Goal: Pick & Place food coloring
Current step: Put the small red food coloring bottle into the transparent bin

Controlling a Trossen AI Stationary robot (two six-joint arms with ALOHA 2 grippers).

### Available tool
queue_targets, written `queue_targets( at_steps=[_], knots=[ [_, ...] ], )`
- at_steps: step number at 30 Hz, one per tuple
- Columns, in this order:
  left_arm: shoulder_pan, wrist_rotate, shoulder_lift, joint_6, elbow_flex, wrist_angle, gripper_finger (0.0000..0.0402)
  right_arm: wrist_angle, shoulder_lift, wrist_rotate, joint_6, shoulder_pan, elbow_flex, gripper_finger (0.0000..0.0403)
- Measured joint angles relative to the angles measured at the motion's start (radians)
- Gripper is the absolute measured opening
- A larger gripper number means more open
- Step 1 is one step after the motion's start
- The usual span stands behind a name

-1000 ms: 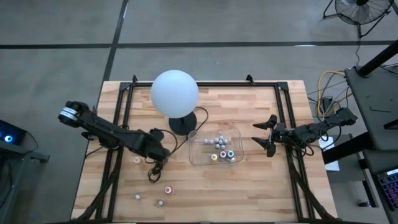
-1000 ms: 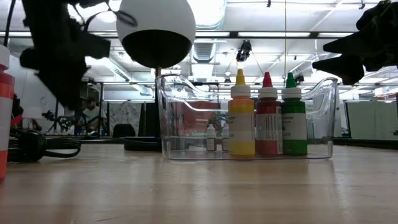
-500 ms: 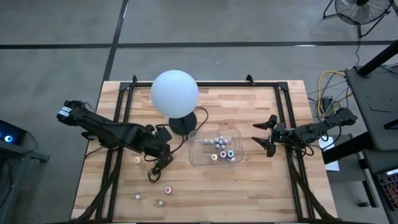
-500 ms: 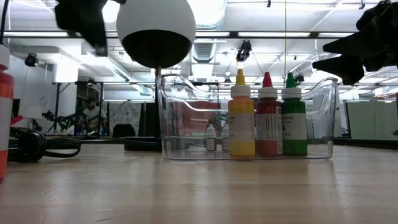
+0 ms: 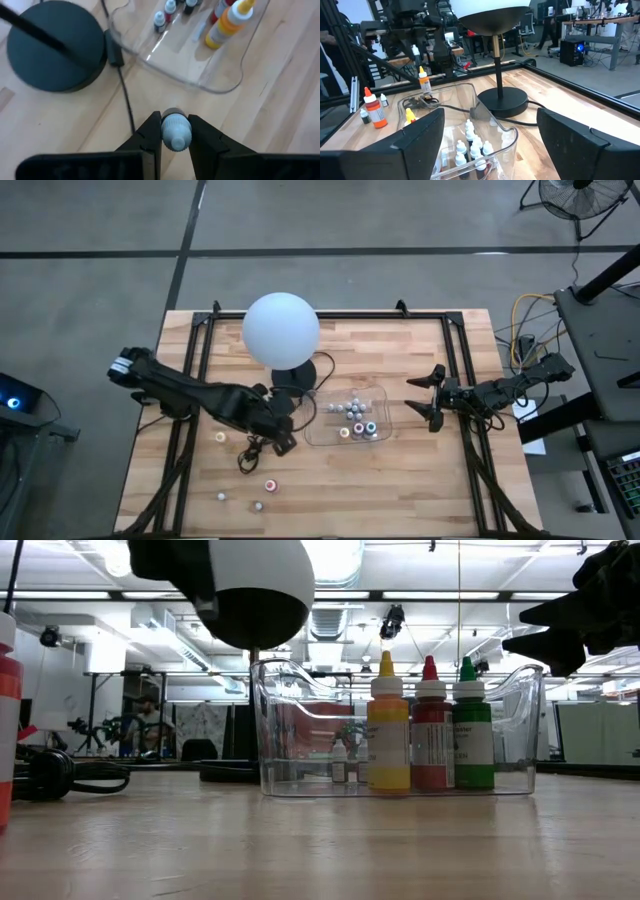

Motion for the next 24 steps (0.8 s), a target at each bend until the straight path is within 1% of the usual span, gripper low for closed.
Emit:
queue_targets(
  at_steps=[8,15,20,24],
  knots=[
    [0.044,-0.028,0.165,0.029,0.148,0.008,0.0048,0.0,0.0,0.0,0.0,0.0,0.0,0.0299],
    [0.093,-0.024,0.322,0.038,0.279,0.007,0.0048,0.0,0.0,0.0,0.0,0.0,0.0,0.0306],
    [0.126,-0.006,0.403,-0.021,0.316,0.004,0.0048,0.0,-0.001,0.0,0.0,0.0,0.0,0.0311],
    [0.142,-0.006,0.445,-0.086,0.334,0.007,0.0048,0.0,-0.001,0.0,0.0,0.0,0.0,0.0309]
  ],
)
